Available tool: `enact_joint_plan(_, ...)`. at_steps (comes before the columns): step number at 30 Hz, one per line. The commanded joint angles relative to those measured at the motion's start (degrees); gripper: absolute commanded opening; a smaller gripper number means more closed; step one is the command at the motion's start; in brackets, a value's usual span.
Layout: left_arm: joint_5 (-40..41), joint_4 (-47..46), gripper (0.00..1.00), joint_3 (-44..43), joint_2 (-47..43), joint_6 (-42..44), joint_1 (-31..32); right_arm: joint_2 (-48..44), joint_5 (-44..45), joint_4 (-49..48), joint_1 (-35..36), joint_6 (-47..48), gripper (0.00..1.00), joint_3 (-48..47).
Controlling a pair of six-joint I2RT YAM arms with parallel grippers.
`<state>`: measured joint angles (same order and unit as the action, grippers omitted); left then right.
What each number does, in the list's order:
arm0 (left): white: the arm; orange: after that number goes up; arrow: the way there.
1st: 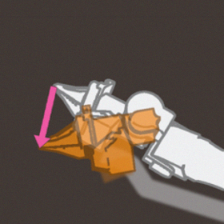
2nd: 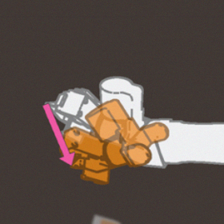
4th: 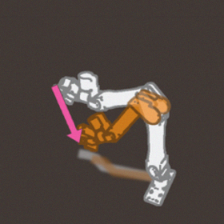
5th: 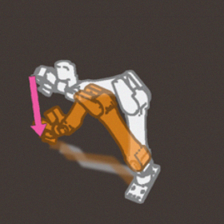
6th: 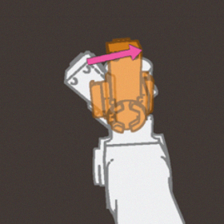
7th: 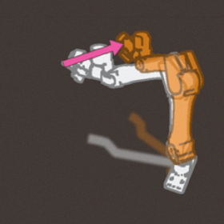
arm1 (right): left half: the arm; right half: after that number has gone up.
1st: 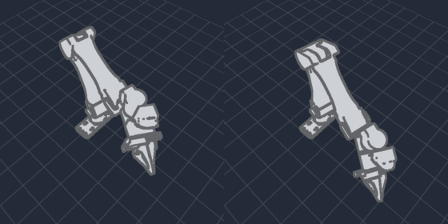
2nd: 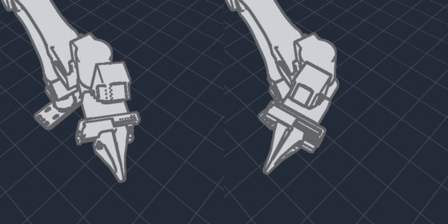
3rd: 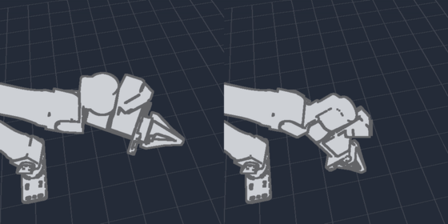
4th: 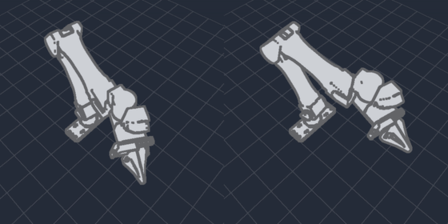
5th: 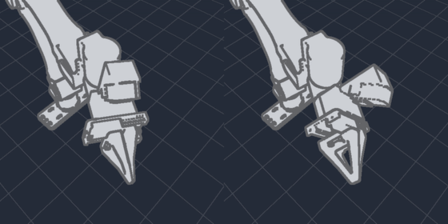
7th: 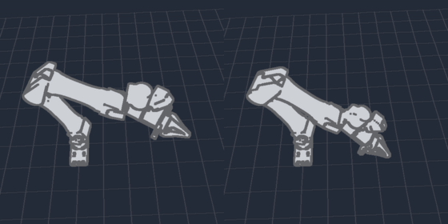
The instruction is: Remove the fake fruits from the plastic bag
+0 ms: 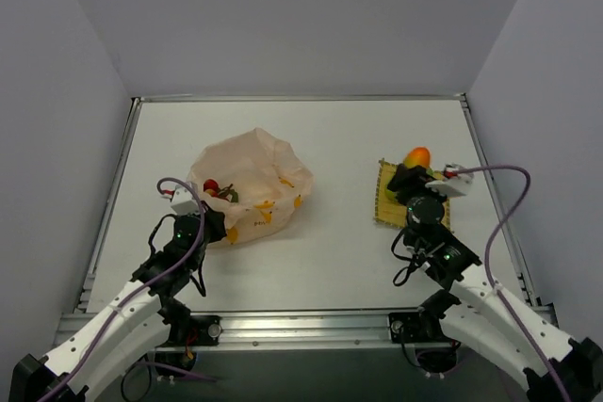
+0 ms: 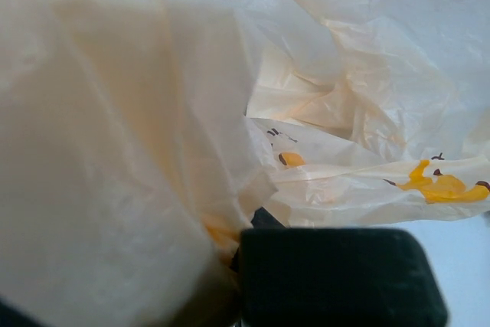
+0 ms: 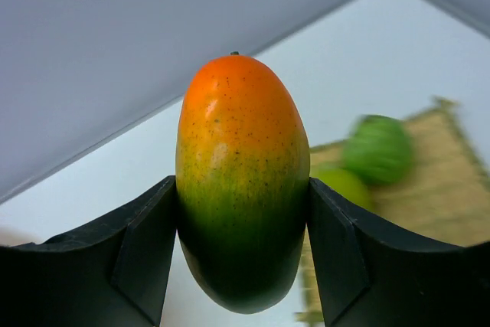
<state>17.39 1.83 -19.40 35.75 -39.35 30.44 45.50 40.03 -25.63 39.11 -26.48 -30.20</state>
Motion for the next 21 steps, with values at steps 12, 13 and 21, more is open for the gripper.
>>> enact_joint_plan(12, -0.95, -2.53, 0.02, -0.55, -0.85, 0.42, 0.06, 5.82, -8.39, 10.87, -30.06, -19.75, 0.26, 8.05)
enact_joint_plan(13, -1.04, -2.53, 0.02, -0.64, -0.85, 0.42, 0.06, 6.35, -8.56, 10.25, -30.58, -19.66, 0.26, 8.22)
enact_joint_plan(21, -1.74, -3.41, 0.02, -0.55, 0.02, 0.24, 0.06, 13.72, -18.55, 5.5, -38.84, -12.03, 0.29, 6.12)
